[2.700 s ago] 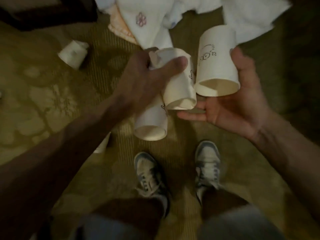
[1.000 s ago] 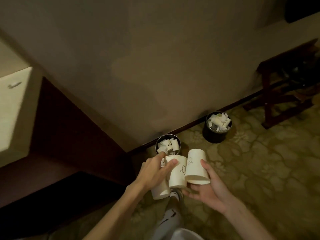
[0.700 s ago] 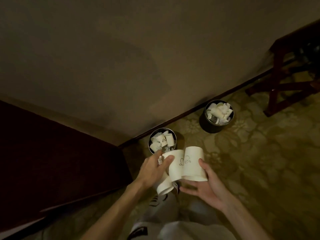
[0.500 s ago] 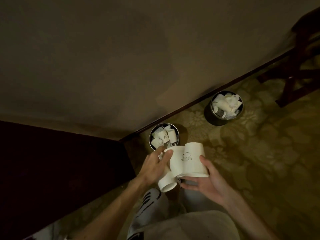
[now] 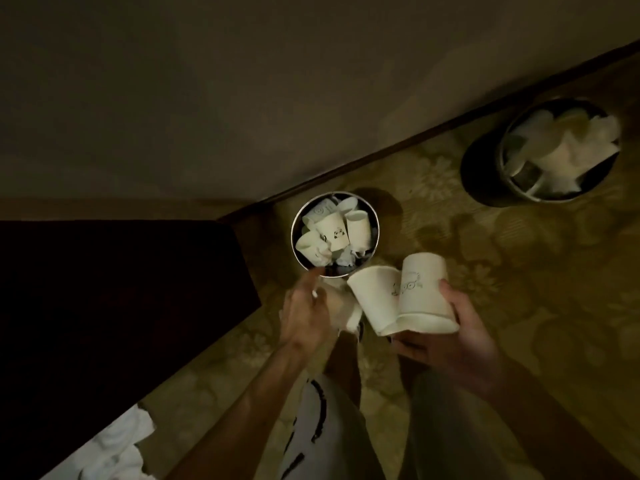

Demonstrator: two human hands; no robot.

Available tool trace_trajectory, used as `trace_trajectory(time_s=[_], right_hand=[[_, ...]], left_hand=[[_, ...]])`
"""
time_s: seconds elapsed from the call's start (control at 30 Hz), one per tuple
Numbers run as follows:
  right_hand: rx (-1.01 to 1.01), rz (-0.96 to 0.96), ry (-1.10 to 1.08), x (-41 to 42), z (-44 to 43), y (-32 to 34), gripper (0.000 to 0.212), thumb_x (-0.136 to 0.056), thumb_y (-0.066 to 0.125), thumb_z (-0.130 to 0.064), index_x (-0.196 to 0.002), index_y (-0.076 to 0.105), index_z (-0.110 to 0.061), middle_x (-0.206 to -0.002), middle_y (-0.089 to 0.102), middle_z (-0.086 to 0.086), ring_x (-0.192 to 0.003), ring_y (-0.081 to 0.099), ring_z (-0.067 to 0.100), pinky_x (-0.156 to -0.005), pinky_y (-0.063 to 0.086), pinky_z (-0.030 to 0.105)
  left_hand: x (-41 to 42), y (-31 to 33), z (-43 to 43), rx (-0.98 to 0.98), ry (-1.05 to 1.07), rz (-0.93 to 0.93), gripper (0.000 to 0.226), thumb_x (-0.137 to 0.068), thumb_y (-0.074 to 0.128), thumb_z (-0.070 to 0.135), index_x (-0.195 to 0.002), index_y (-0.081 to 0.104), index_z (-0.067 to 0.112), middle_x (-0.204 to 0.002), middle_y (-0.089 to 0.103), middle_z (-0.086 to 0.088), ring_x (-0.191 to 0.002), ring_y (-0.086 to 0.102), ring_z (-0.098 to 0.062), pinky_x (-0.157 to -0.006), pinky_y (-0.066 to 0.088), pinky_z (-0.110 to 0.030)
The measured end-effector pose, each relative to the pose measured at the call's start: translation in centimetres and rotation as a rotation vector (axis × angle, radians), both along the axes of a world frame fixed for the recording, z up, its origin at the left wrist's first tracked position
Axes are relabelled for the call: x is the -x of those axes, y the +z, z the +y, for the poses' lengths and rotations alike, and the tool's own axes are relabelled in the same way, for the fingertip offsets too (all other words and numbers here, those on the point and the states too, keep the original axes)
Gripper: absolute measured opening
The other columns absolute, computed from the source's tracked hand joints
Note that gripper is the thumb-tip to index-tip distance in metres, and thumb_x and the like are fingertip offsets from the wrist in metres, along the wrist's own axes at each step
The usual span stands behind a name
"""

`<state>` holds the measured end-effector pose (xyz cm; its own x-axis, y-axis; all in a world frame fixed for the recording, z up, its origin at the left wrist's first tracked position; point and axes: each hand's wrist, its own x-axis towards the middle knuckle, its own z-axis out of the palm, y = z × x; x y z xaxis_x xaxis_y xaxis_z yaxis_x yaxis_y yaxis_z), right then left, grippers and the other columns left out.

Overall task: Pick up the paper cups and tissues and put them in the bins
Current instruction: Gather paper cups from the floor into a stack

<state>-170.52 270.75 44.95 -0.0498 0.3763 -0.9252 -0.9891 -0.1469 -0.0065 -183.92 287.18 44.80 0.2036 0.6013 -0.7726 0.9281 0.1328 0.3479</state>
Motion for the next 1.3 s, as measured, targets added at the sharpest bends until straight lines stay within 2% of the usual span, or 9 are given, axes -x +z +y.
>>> trace_trajectory(time_s=[0.1,0.27,0.37,0.47,0.57,0.8,0.97,1.13,1.3], right_hand=[[0.042,-0.091,0.09,-0.5,-0.1,-4.7,0.065,-0.071,0.057,-0.058,-0.125,0.057,-0.02,-0.113,0.066,0.015,-0.105,0.06,0.035,-0.09,0.045,0.052],[0.019,-0.128,0.159,-1.3,-0.6,-9.9,0.069,-0.059,0.068,-0.062,-0.118,0.065,-0.025,-0.107,0.07,0.011,-0.098,0.065,0.033,-0.081,0.052,0.048],[-0.009,-0.137,0.212,-1.9,-0.3,-11.9,0.06,-0.059,0.07,-0.063,-0.106,0.075,-0.026,-0.103,0.072,0.009,-0.091,0.07,0.029,-0.075,0.056,0.044],[0.012,-0.122,0.268,-1.7,0.2,-13.1,0.078,-0.055,0.073,-0.067,-0.121,0.067,-0.025,-0.115,0.067,0.012,-0.101,0.066,0.031,-0.085,0.054,0.047],[0.007,-0.102,0.294,-1.1,1.1,-13.5,0.084,-0.052,0.078,-0.067,-0.123,0.063,-0.024,-0.116,0.067,0.012,-0.107,0.061,0.033,-0.087,0.053,0.047],[0.042,-0.11,0.29,-0.9,2.7,-14.4,0.075,-0.057,0.066,-0.069,-0.119,0.066,-0.026,-0.121,0.069,0.012,-0.116,0.062,0.036,-0.097,0.049,0.05],[0.066,-0.129,0.319,-0.4,3.0,-15.8,0.07,-0.069,0.059,-0.066,-0.126,0.06,-0.026,-0.122,0.068,0.012,-0.113,0.065,0.033,-0.097,0.049,0.05],[0.091,-0.077,0.306,0.2,3.1,-16.4,0.074,-0.065,0.063,-0.063,-0.128,0.057,-0.025,-0.119,0.069,0.013,-0.109,0.067,0.033,-0.092,0.052,0.049],[0.02,-0.002,0.318,0.8,4.3,-16.1,0.068,-0.073,0.057,-0.061,-0.13,0.057,-0.024,-0.119,0.07,0.011,-0.107,0.068,0.03,-0.085,0.052,0.046]], left_hand=[[0.3,-6.1,1.0,-0.095,0.157,-0.014,0.024,-0.103,0.045,0.015,-0.122,0.057,0.022,-0.123,0.061,-0.009,-0.102,0.059,-0.021,-0.085,0.056,-0.042],[-0.1,-14.7,1.8,-0.078,0.348,0.082,0.026,-0.101,0.053,0.028,-0.12,0.065,0.014,-0.128,0.062,-0.016,-0.11,0.061,-0.032,-0.081,0.054,-0.037],[-0.4,-18.0,1.4,-0.027,0.31,0.071,0.027,-0.103,0.05,0.027,-0.121,0.064,0.015,-0.129,0.06,-0.016,-0.115,0.059,-0.033,-0.08,0.051,-0.034],[-0.8,-19.8,0.9,0.003,0.309,0.011,0.024,-0.103,0.048,0.026,-0.118,0.066,0.019,-0.123,0.062,-0.01,-0.105,0.058,-0.023,-0.072,0.05,-0.028],[-0.8,-20.5,1.0,-0.018,0.371,-0.02,0.022,-0.103,0.048,0.021,-0.111,0.068,0.018,-0.113,0.07,-0.011,-0.102,0.067,-0.027,-0.083,0.058,-0.04],[-0.1,-20.5,1.3,-0.175,0.076,-0.059,0.024,-0.098,0.056,0.034,-0.112,0.06,0.015,-0.1,0.067,-0.008,-0.092,0.065,-0.024,-0.077,0.056,-0.037],[-1.4,-22.1,2.2,0.166,0.231,-0.075,0.039,-0.09,0.062,0.038,-0.124,0.046,0.029,-0.127,0.053,-0.004,-0.11,0.054,-0.024,-0.085,0.048,-0.036],[0.2,-20.0,0.8,0.026,0.135,-0.105,0.027,-0.095,0.053,0.04,-0.116,0.062,0.024,-0.111,0.064,0.0,-0.094,0.061,-0.008,-0.069,0.048,-0.016],[0.8,-17.1,-0.6,0.618,0.453,-0.224,0.056,-0.089,0.07,0.04,-0.137,0.043,0.035,-0.109,0.069,0.003,-0.078,0.074,-0.009,-0.057,0.058,-0.028]])
